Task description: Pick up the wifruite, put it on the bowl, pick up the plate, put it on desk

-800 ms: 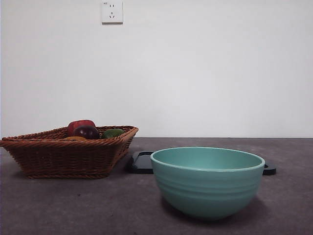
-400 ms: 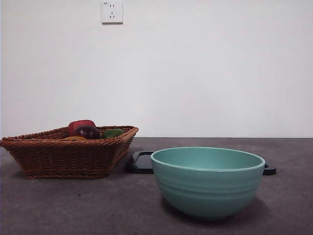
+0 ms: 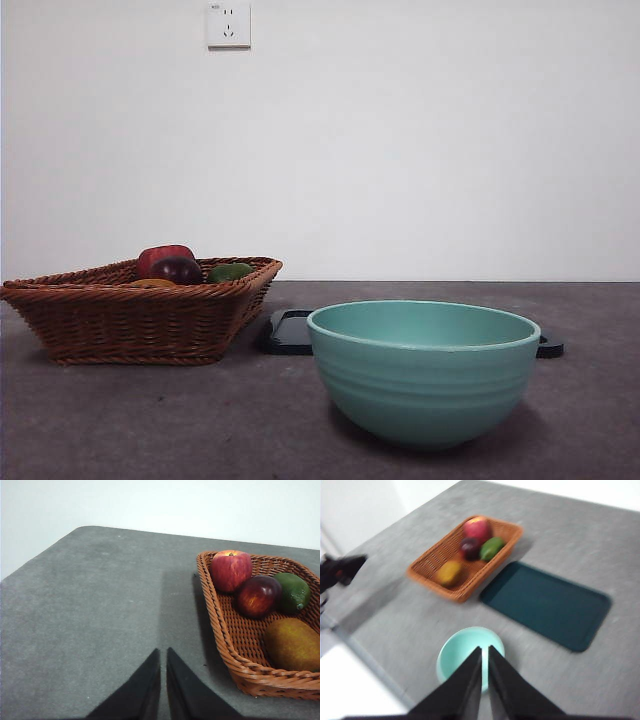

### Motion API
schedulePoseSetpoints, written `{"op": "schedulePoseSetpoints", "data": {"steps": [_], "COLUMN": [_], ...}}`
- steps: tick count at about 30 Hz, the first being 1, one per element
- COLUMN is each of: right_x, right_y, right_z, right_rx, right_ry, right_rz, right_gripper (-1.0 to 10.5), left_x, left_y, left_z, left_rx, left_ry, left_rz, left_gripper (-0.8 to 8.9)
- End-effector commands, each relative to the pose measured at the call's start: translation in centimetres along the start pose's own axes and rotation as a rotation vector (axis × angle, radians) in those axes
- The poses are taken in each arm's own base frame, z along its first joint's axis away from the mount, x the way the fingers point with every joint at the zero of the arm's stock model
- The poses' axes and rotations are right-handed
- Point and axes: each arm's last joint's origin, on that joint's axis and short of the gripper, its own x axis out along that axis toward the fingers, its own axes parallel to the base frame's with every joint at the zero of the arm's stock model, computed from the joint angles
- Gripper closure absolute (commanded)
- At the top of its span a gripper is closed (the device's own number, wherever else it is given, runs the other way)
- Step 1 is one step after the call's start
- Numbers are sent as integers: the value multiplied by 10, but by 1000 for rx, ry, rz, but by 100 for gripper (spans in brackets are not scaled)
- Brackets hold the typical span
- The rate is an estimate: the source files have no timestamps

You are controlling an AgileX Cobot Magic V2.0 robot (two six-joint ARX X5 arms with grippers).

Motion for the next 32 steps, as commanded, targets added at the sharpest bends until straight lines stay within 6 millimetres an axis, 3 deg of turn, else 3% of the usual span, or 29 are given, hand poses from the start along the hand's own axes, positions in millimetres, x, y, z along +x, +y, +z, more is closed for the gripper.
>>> {"op": "schedulePoseSetpoints", "data": {"steps": [1, 5, 11, 19, 26, 32], "right_x": [14, 45, 79, 100, 111, 121], "right_y": [-8, -33, -70, -90, -99, -100], "right_z": [-6, -30, -92, -145, -170, -184], "right_rx": [-9, -44, -68, -28, 12, 31], "right_ry": [-67, -303, -488, -467, -439, -346], "right_rz": [-67, -222, -436, -577, -683, -659], "right_gripper": [931, 931, 931, 931, 931, 931], "left_x": [2, 2, 2, 2, 2, 2], "left_y": [1, 1, 1, 1, 1, 1], "left_z": [-7, -7, -7, -7, -7, -7], "left_rx": [12, 12, 12, 12, 12, 12], "left_ry": [26, 26, 26, 26, 26, 26], "left_rz": [9, 9, 9, 9, 9, 9], "left_gripper": [795, 795, 795, 795, 795, 795]}}
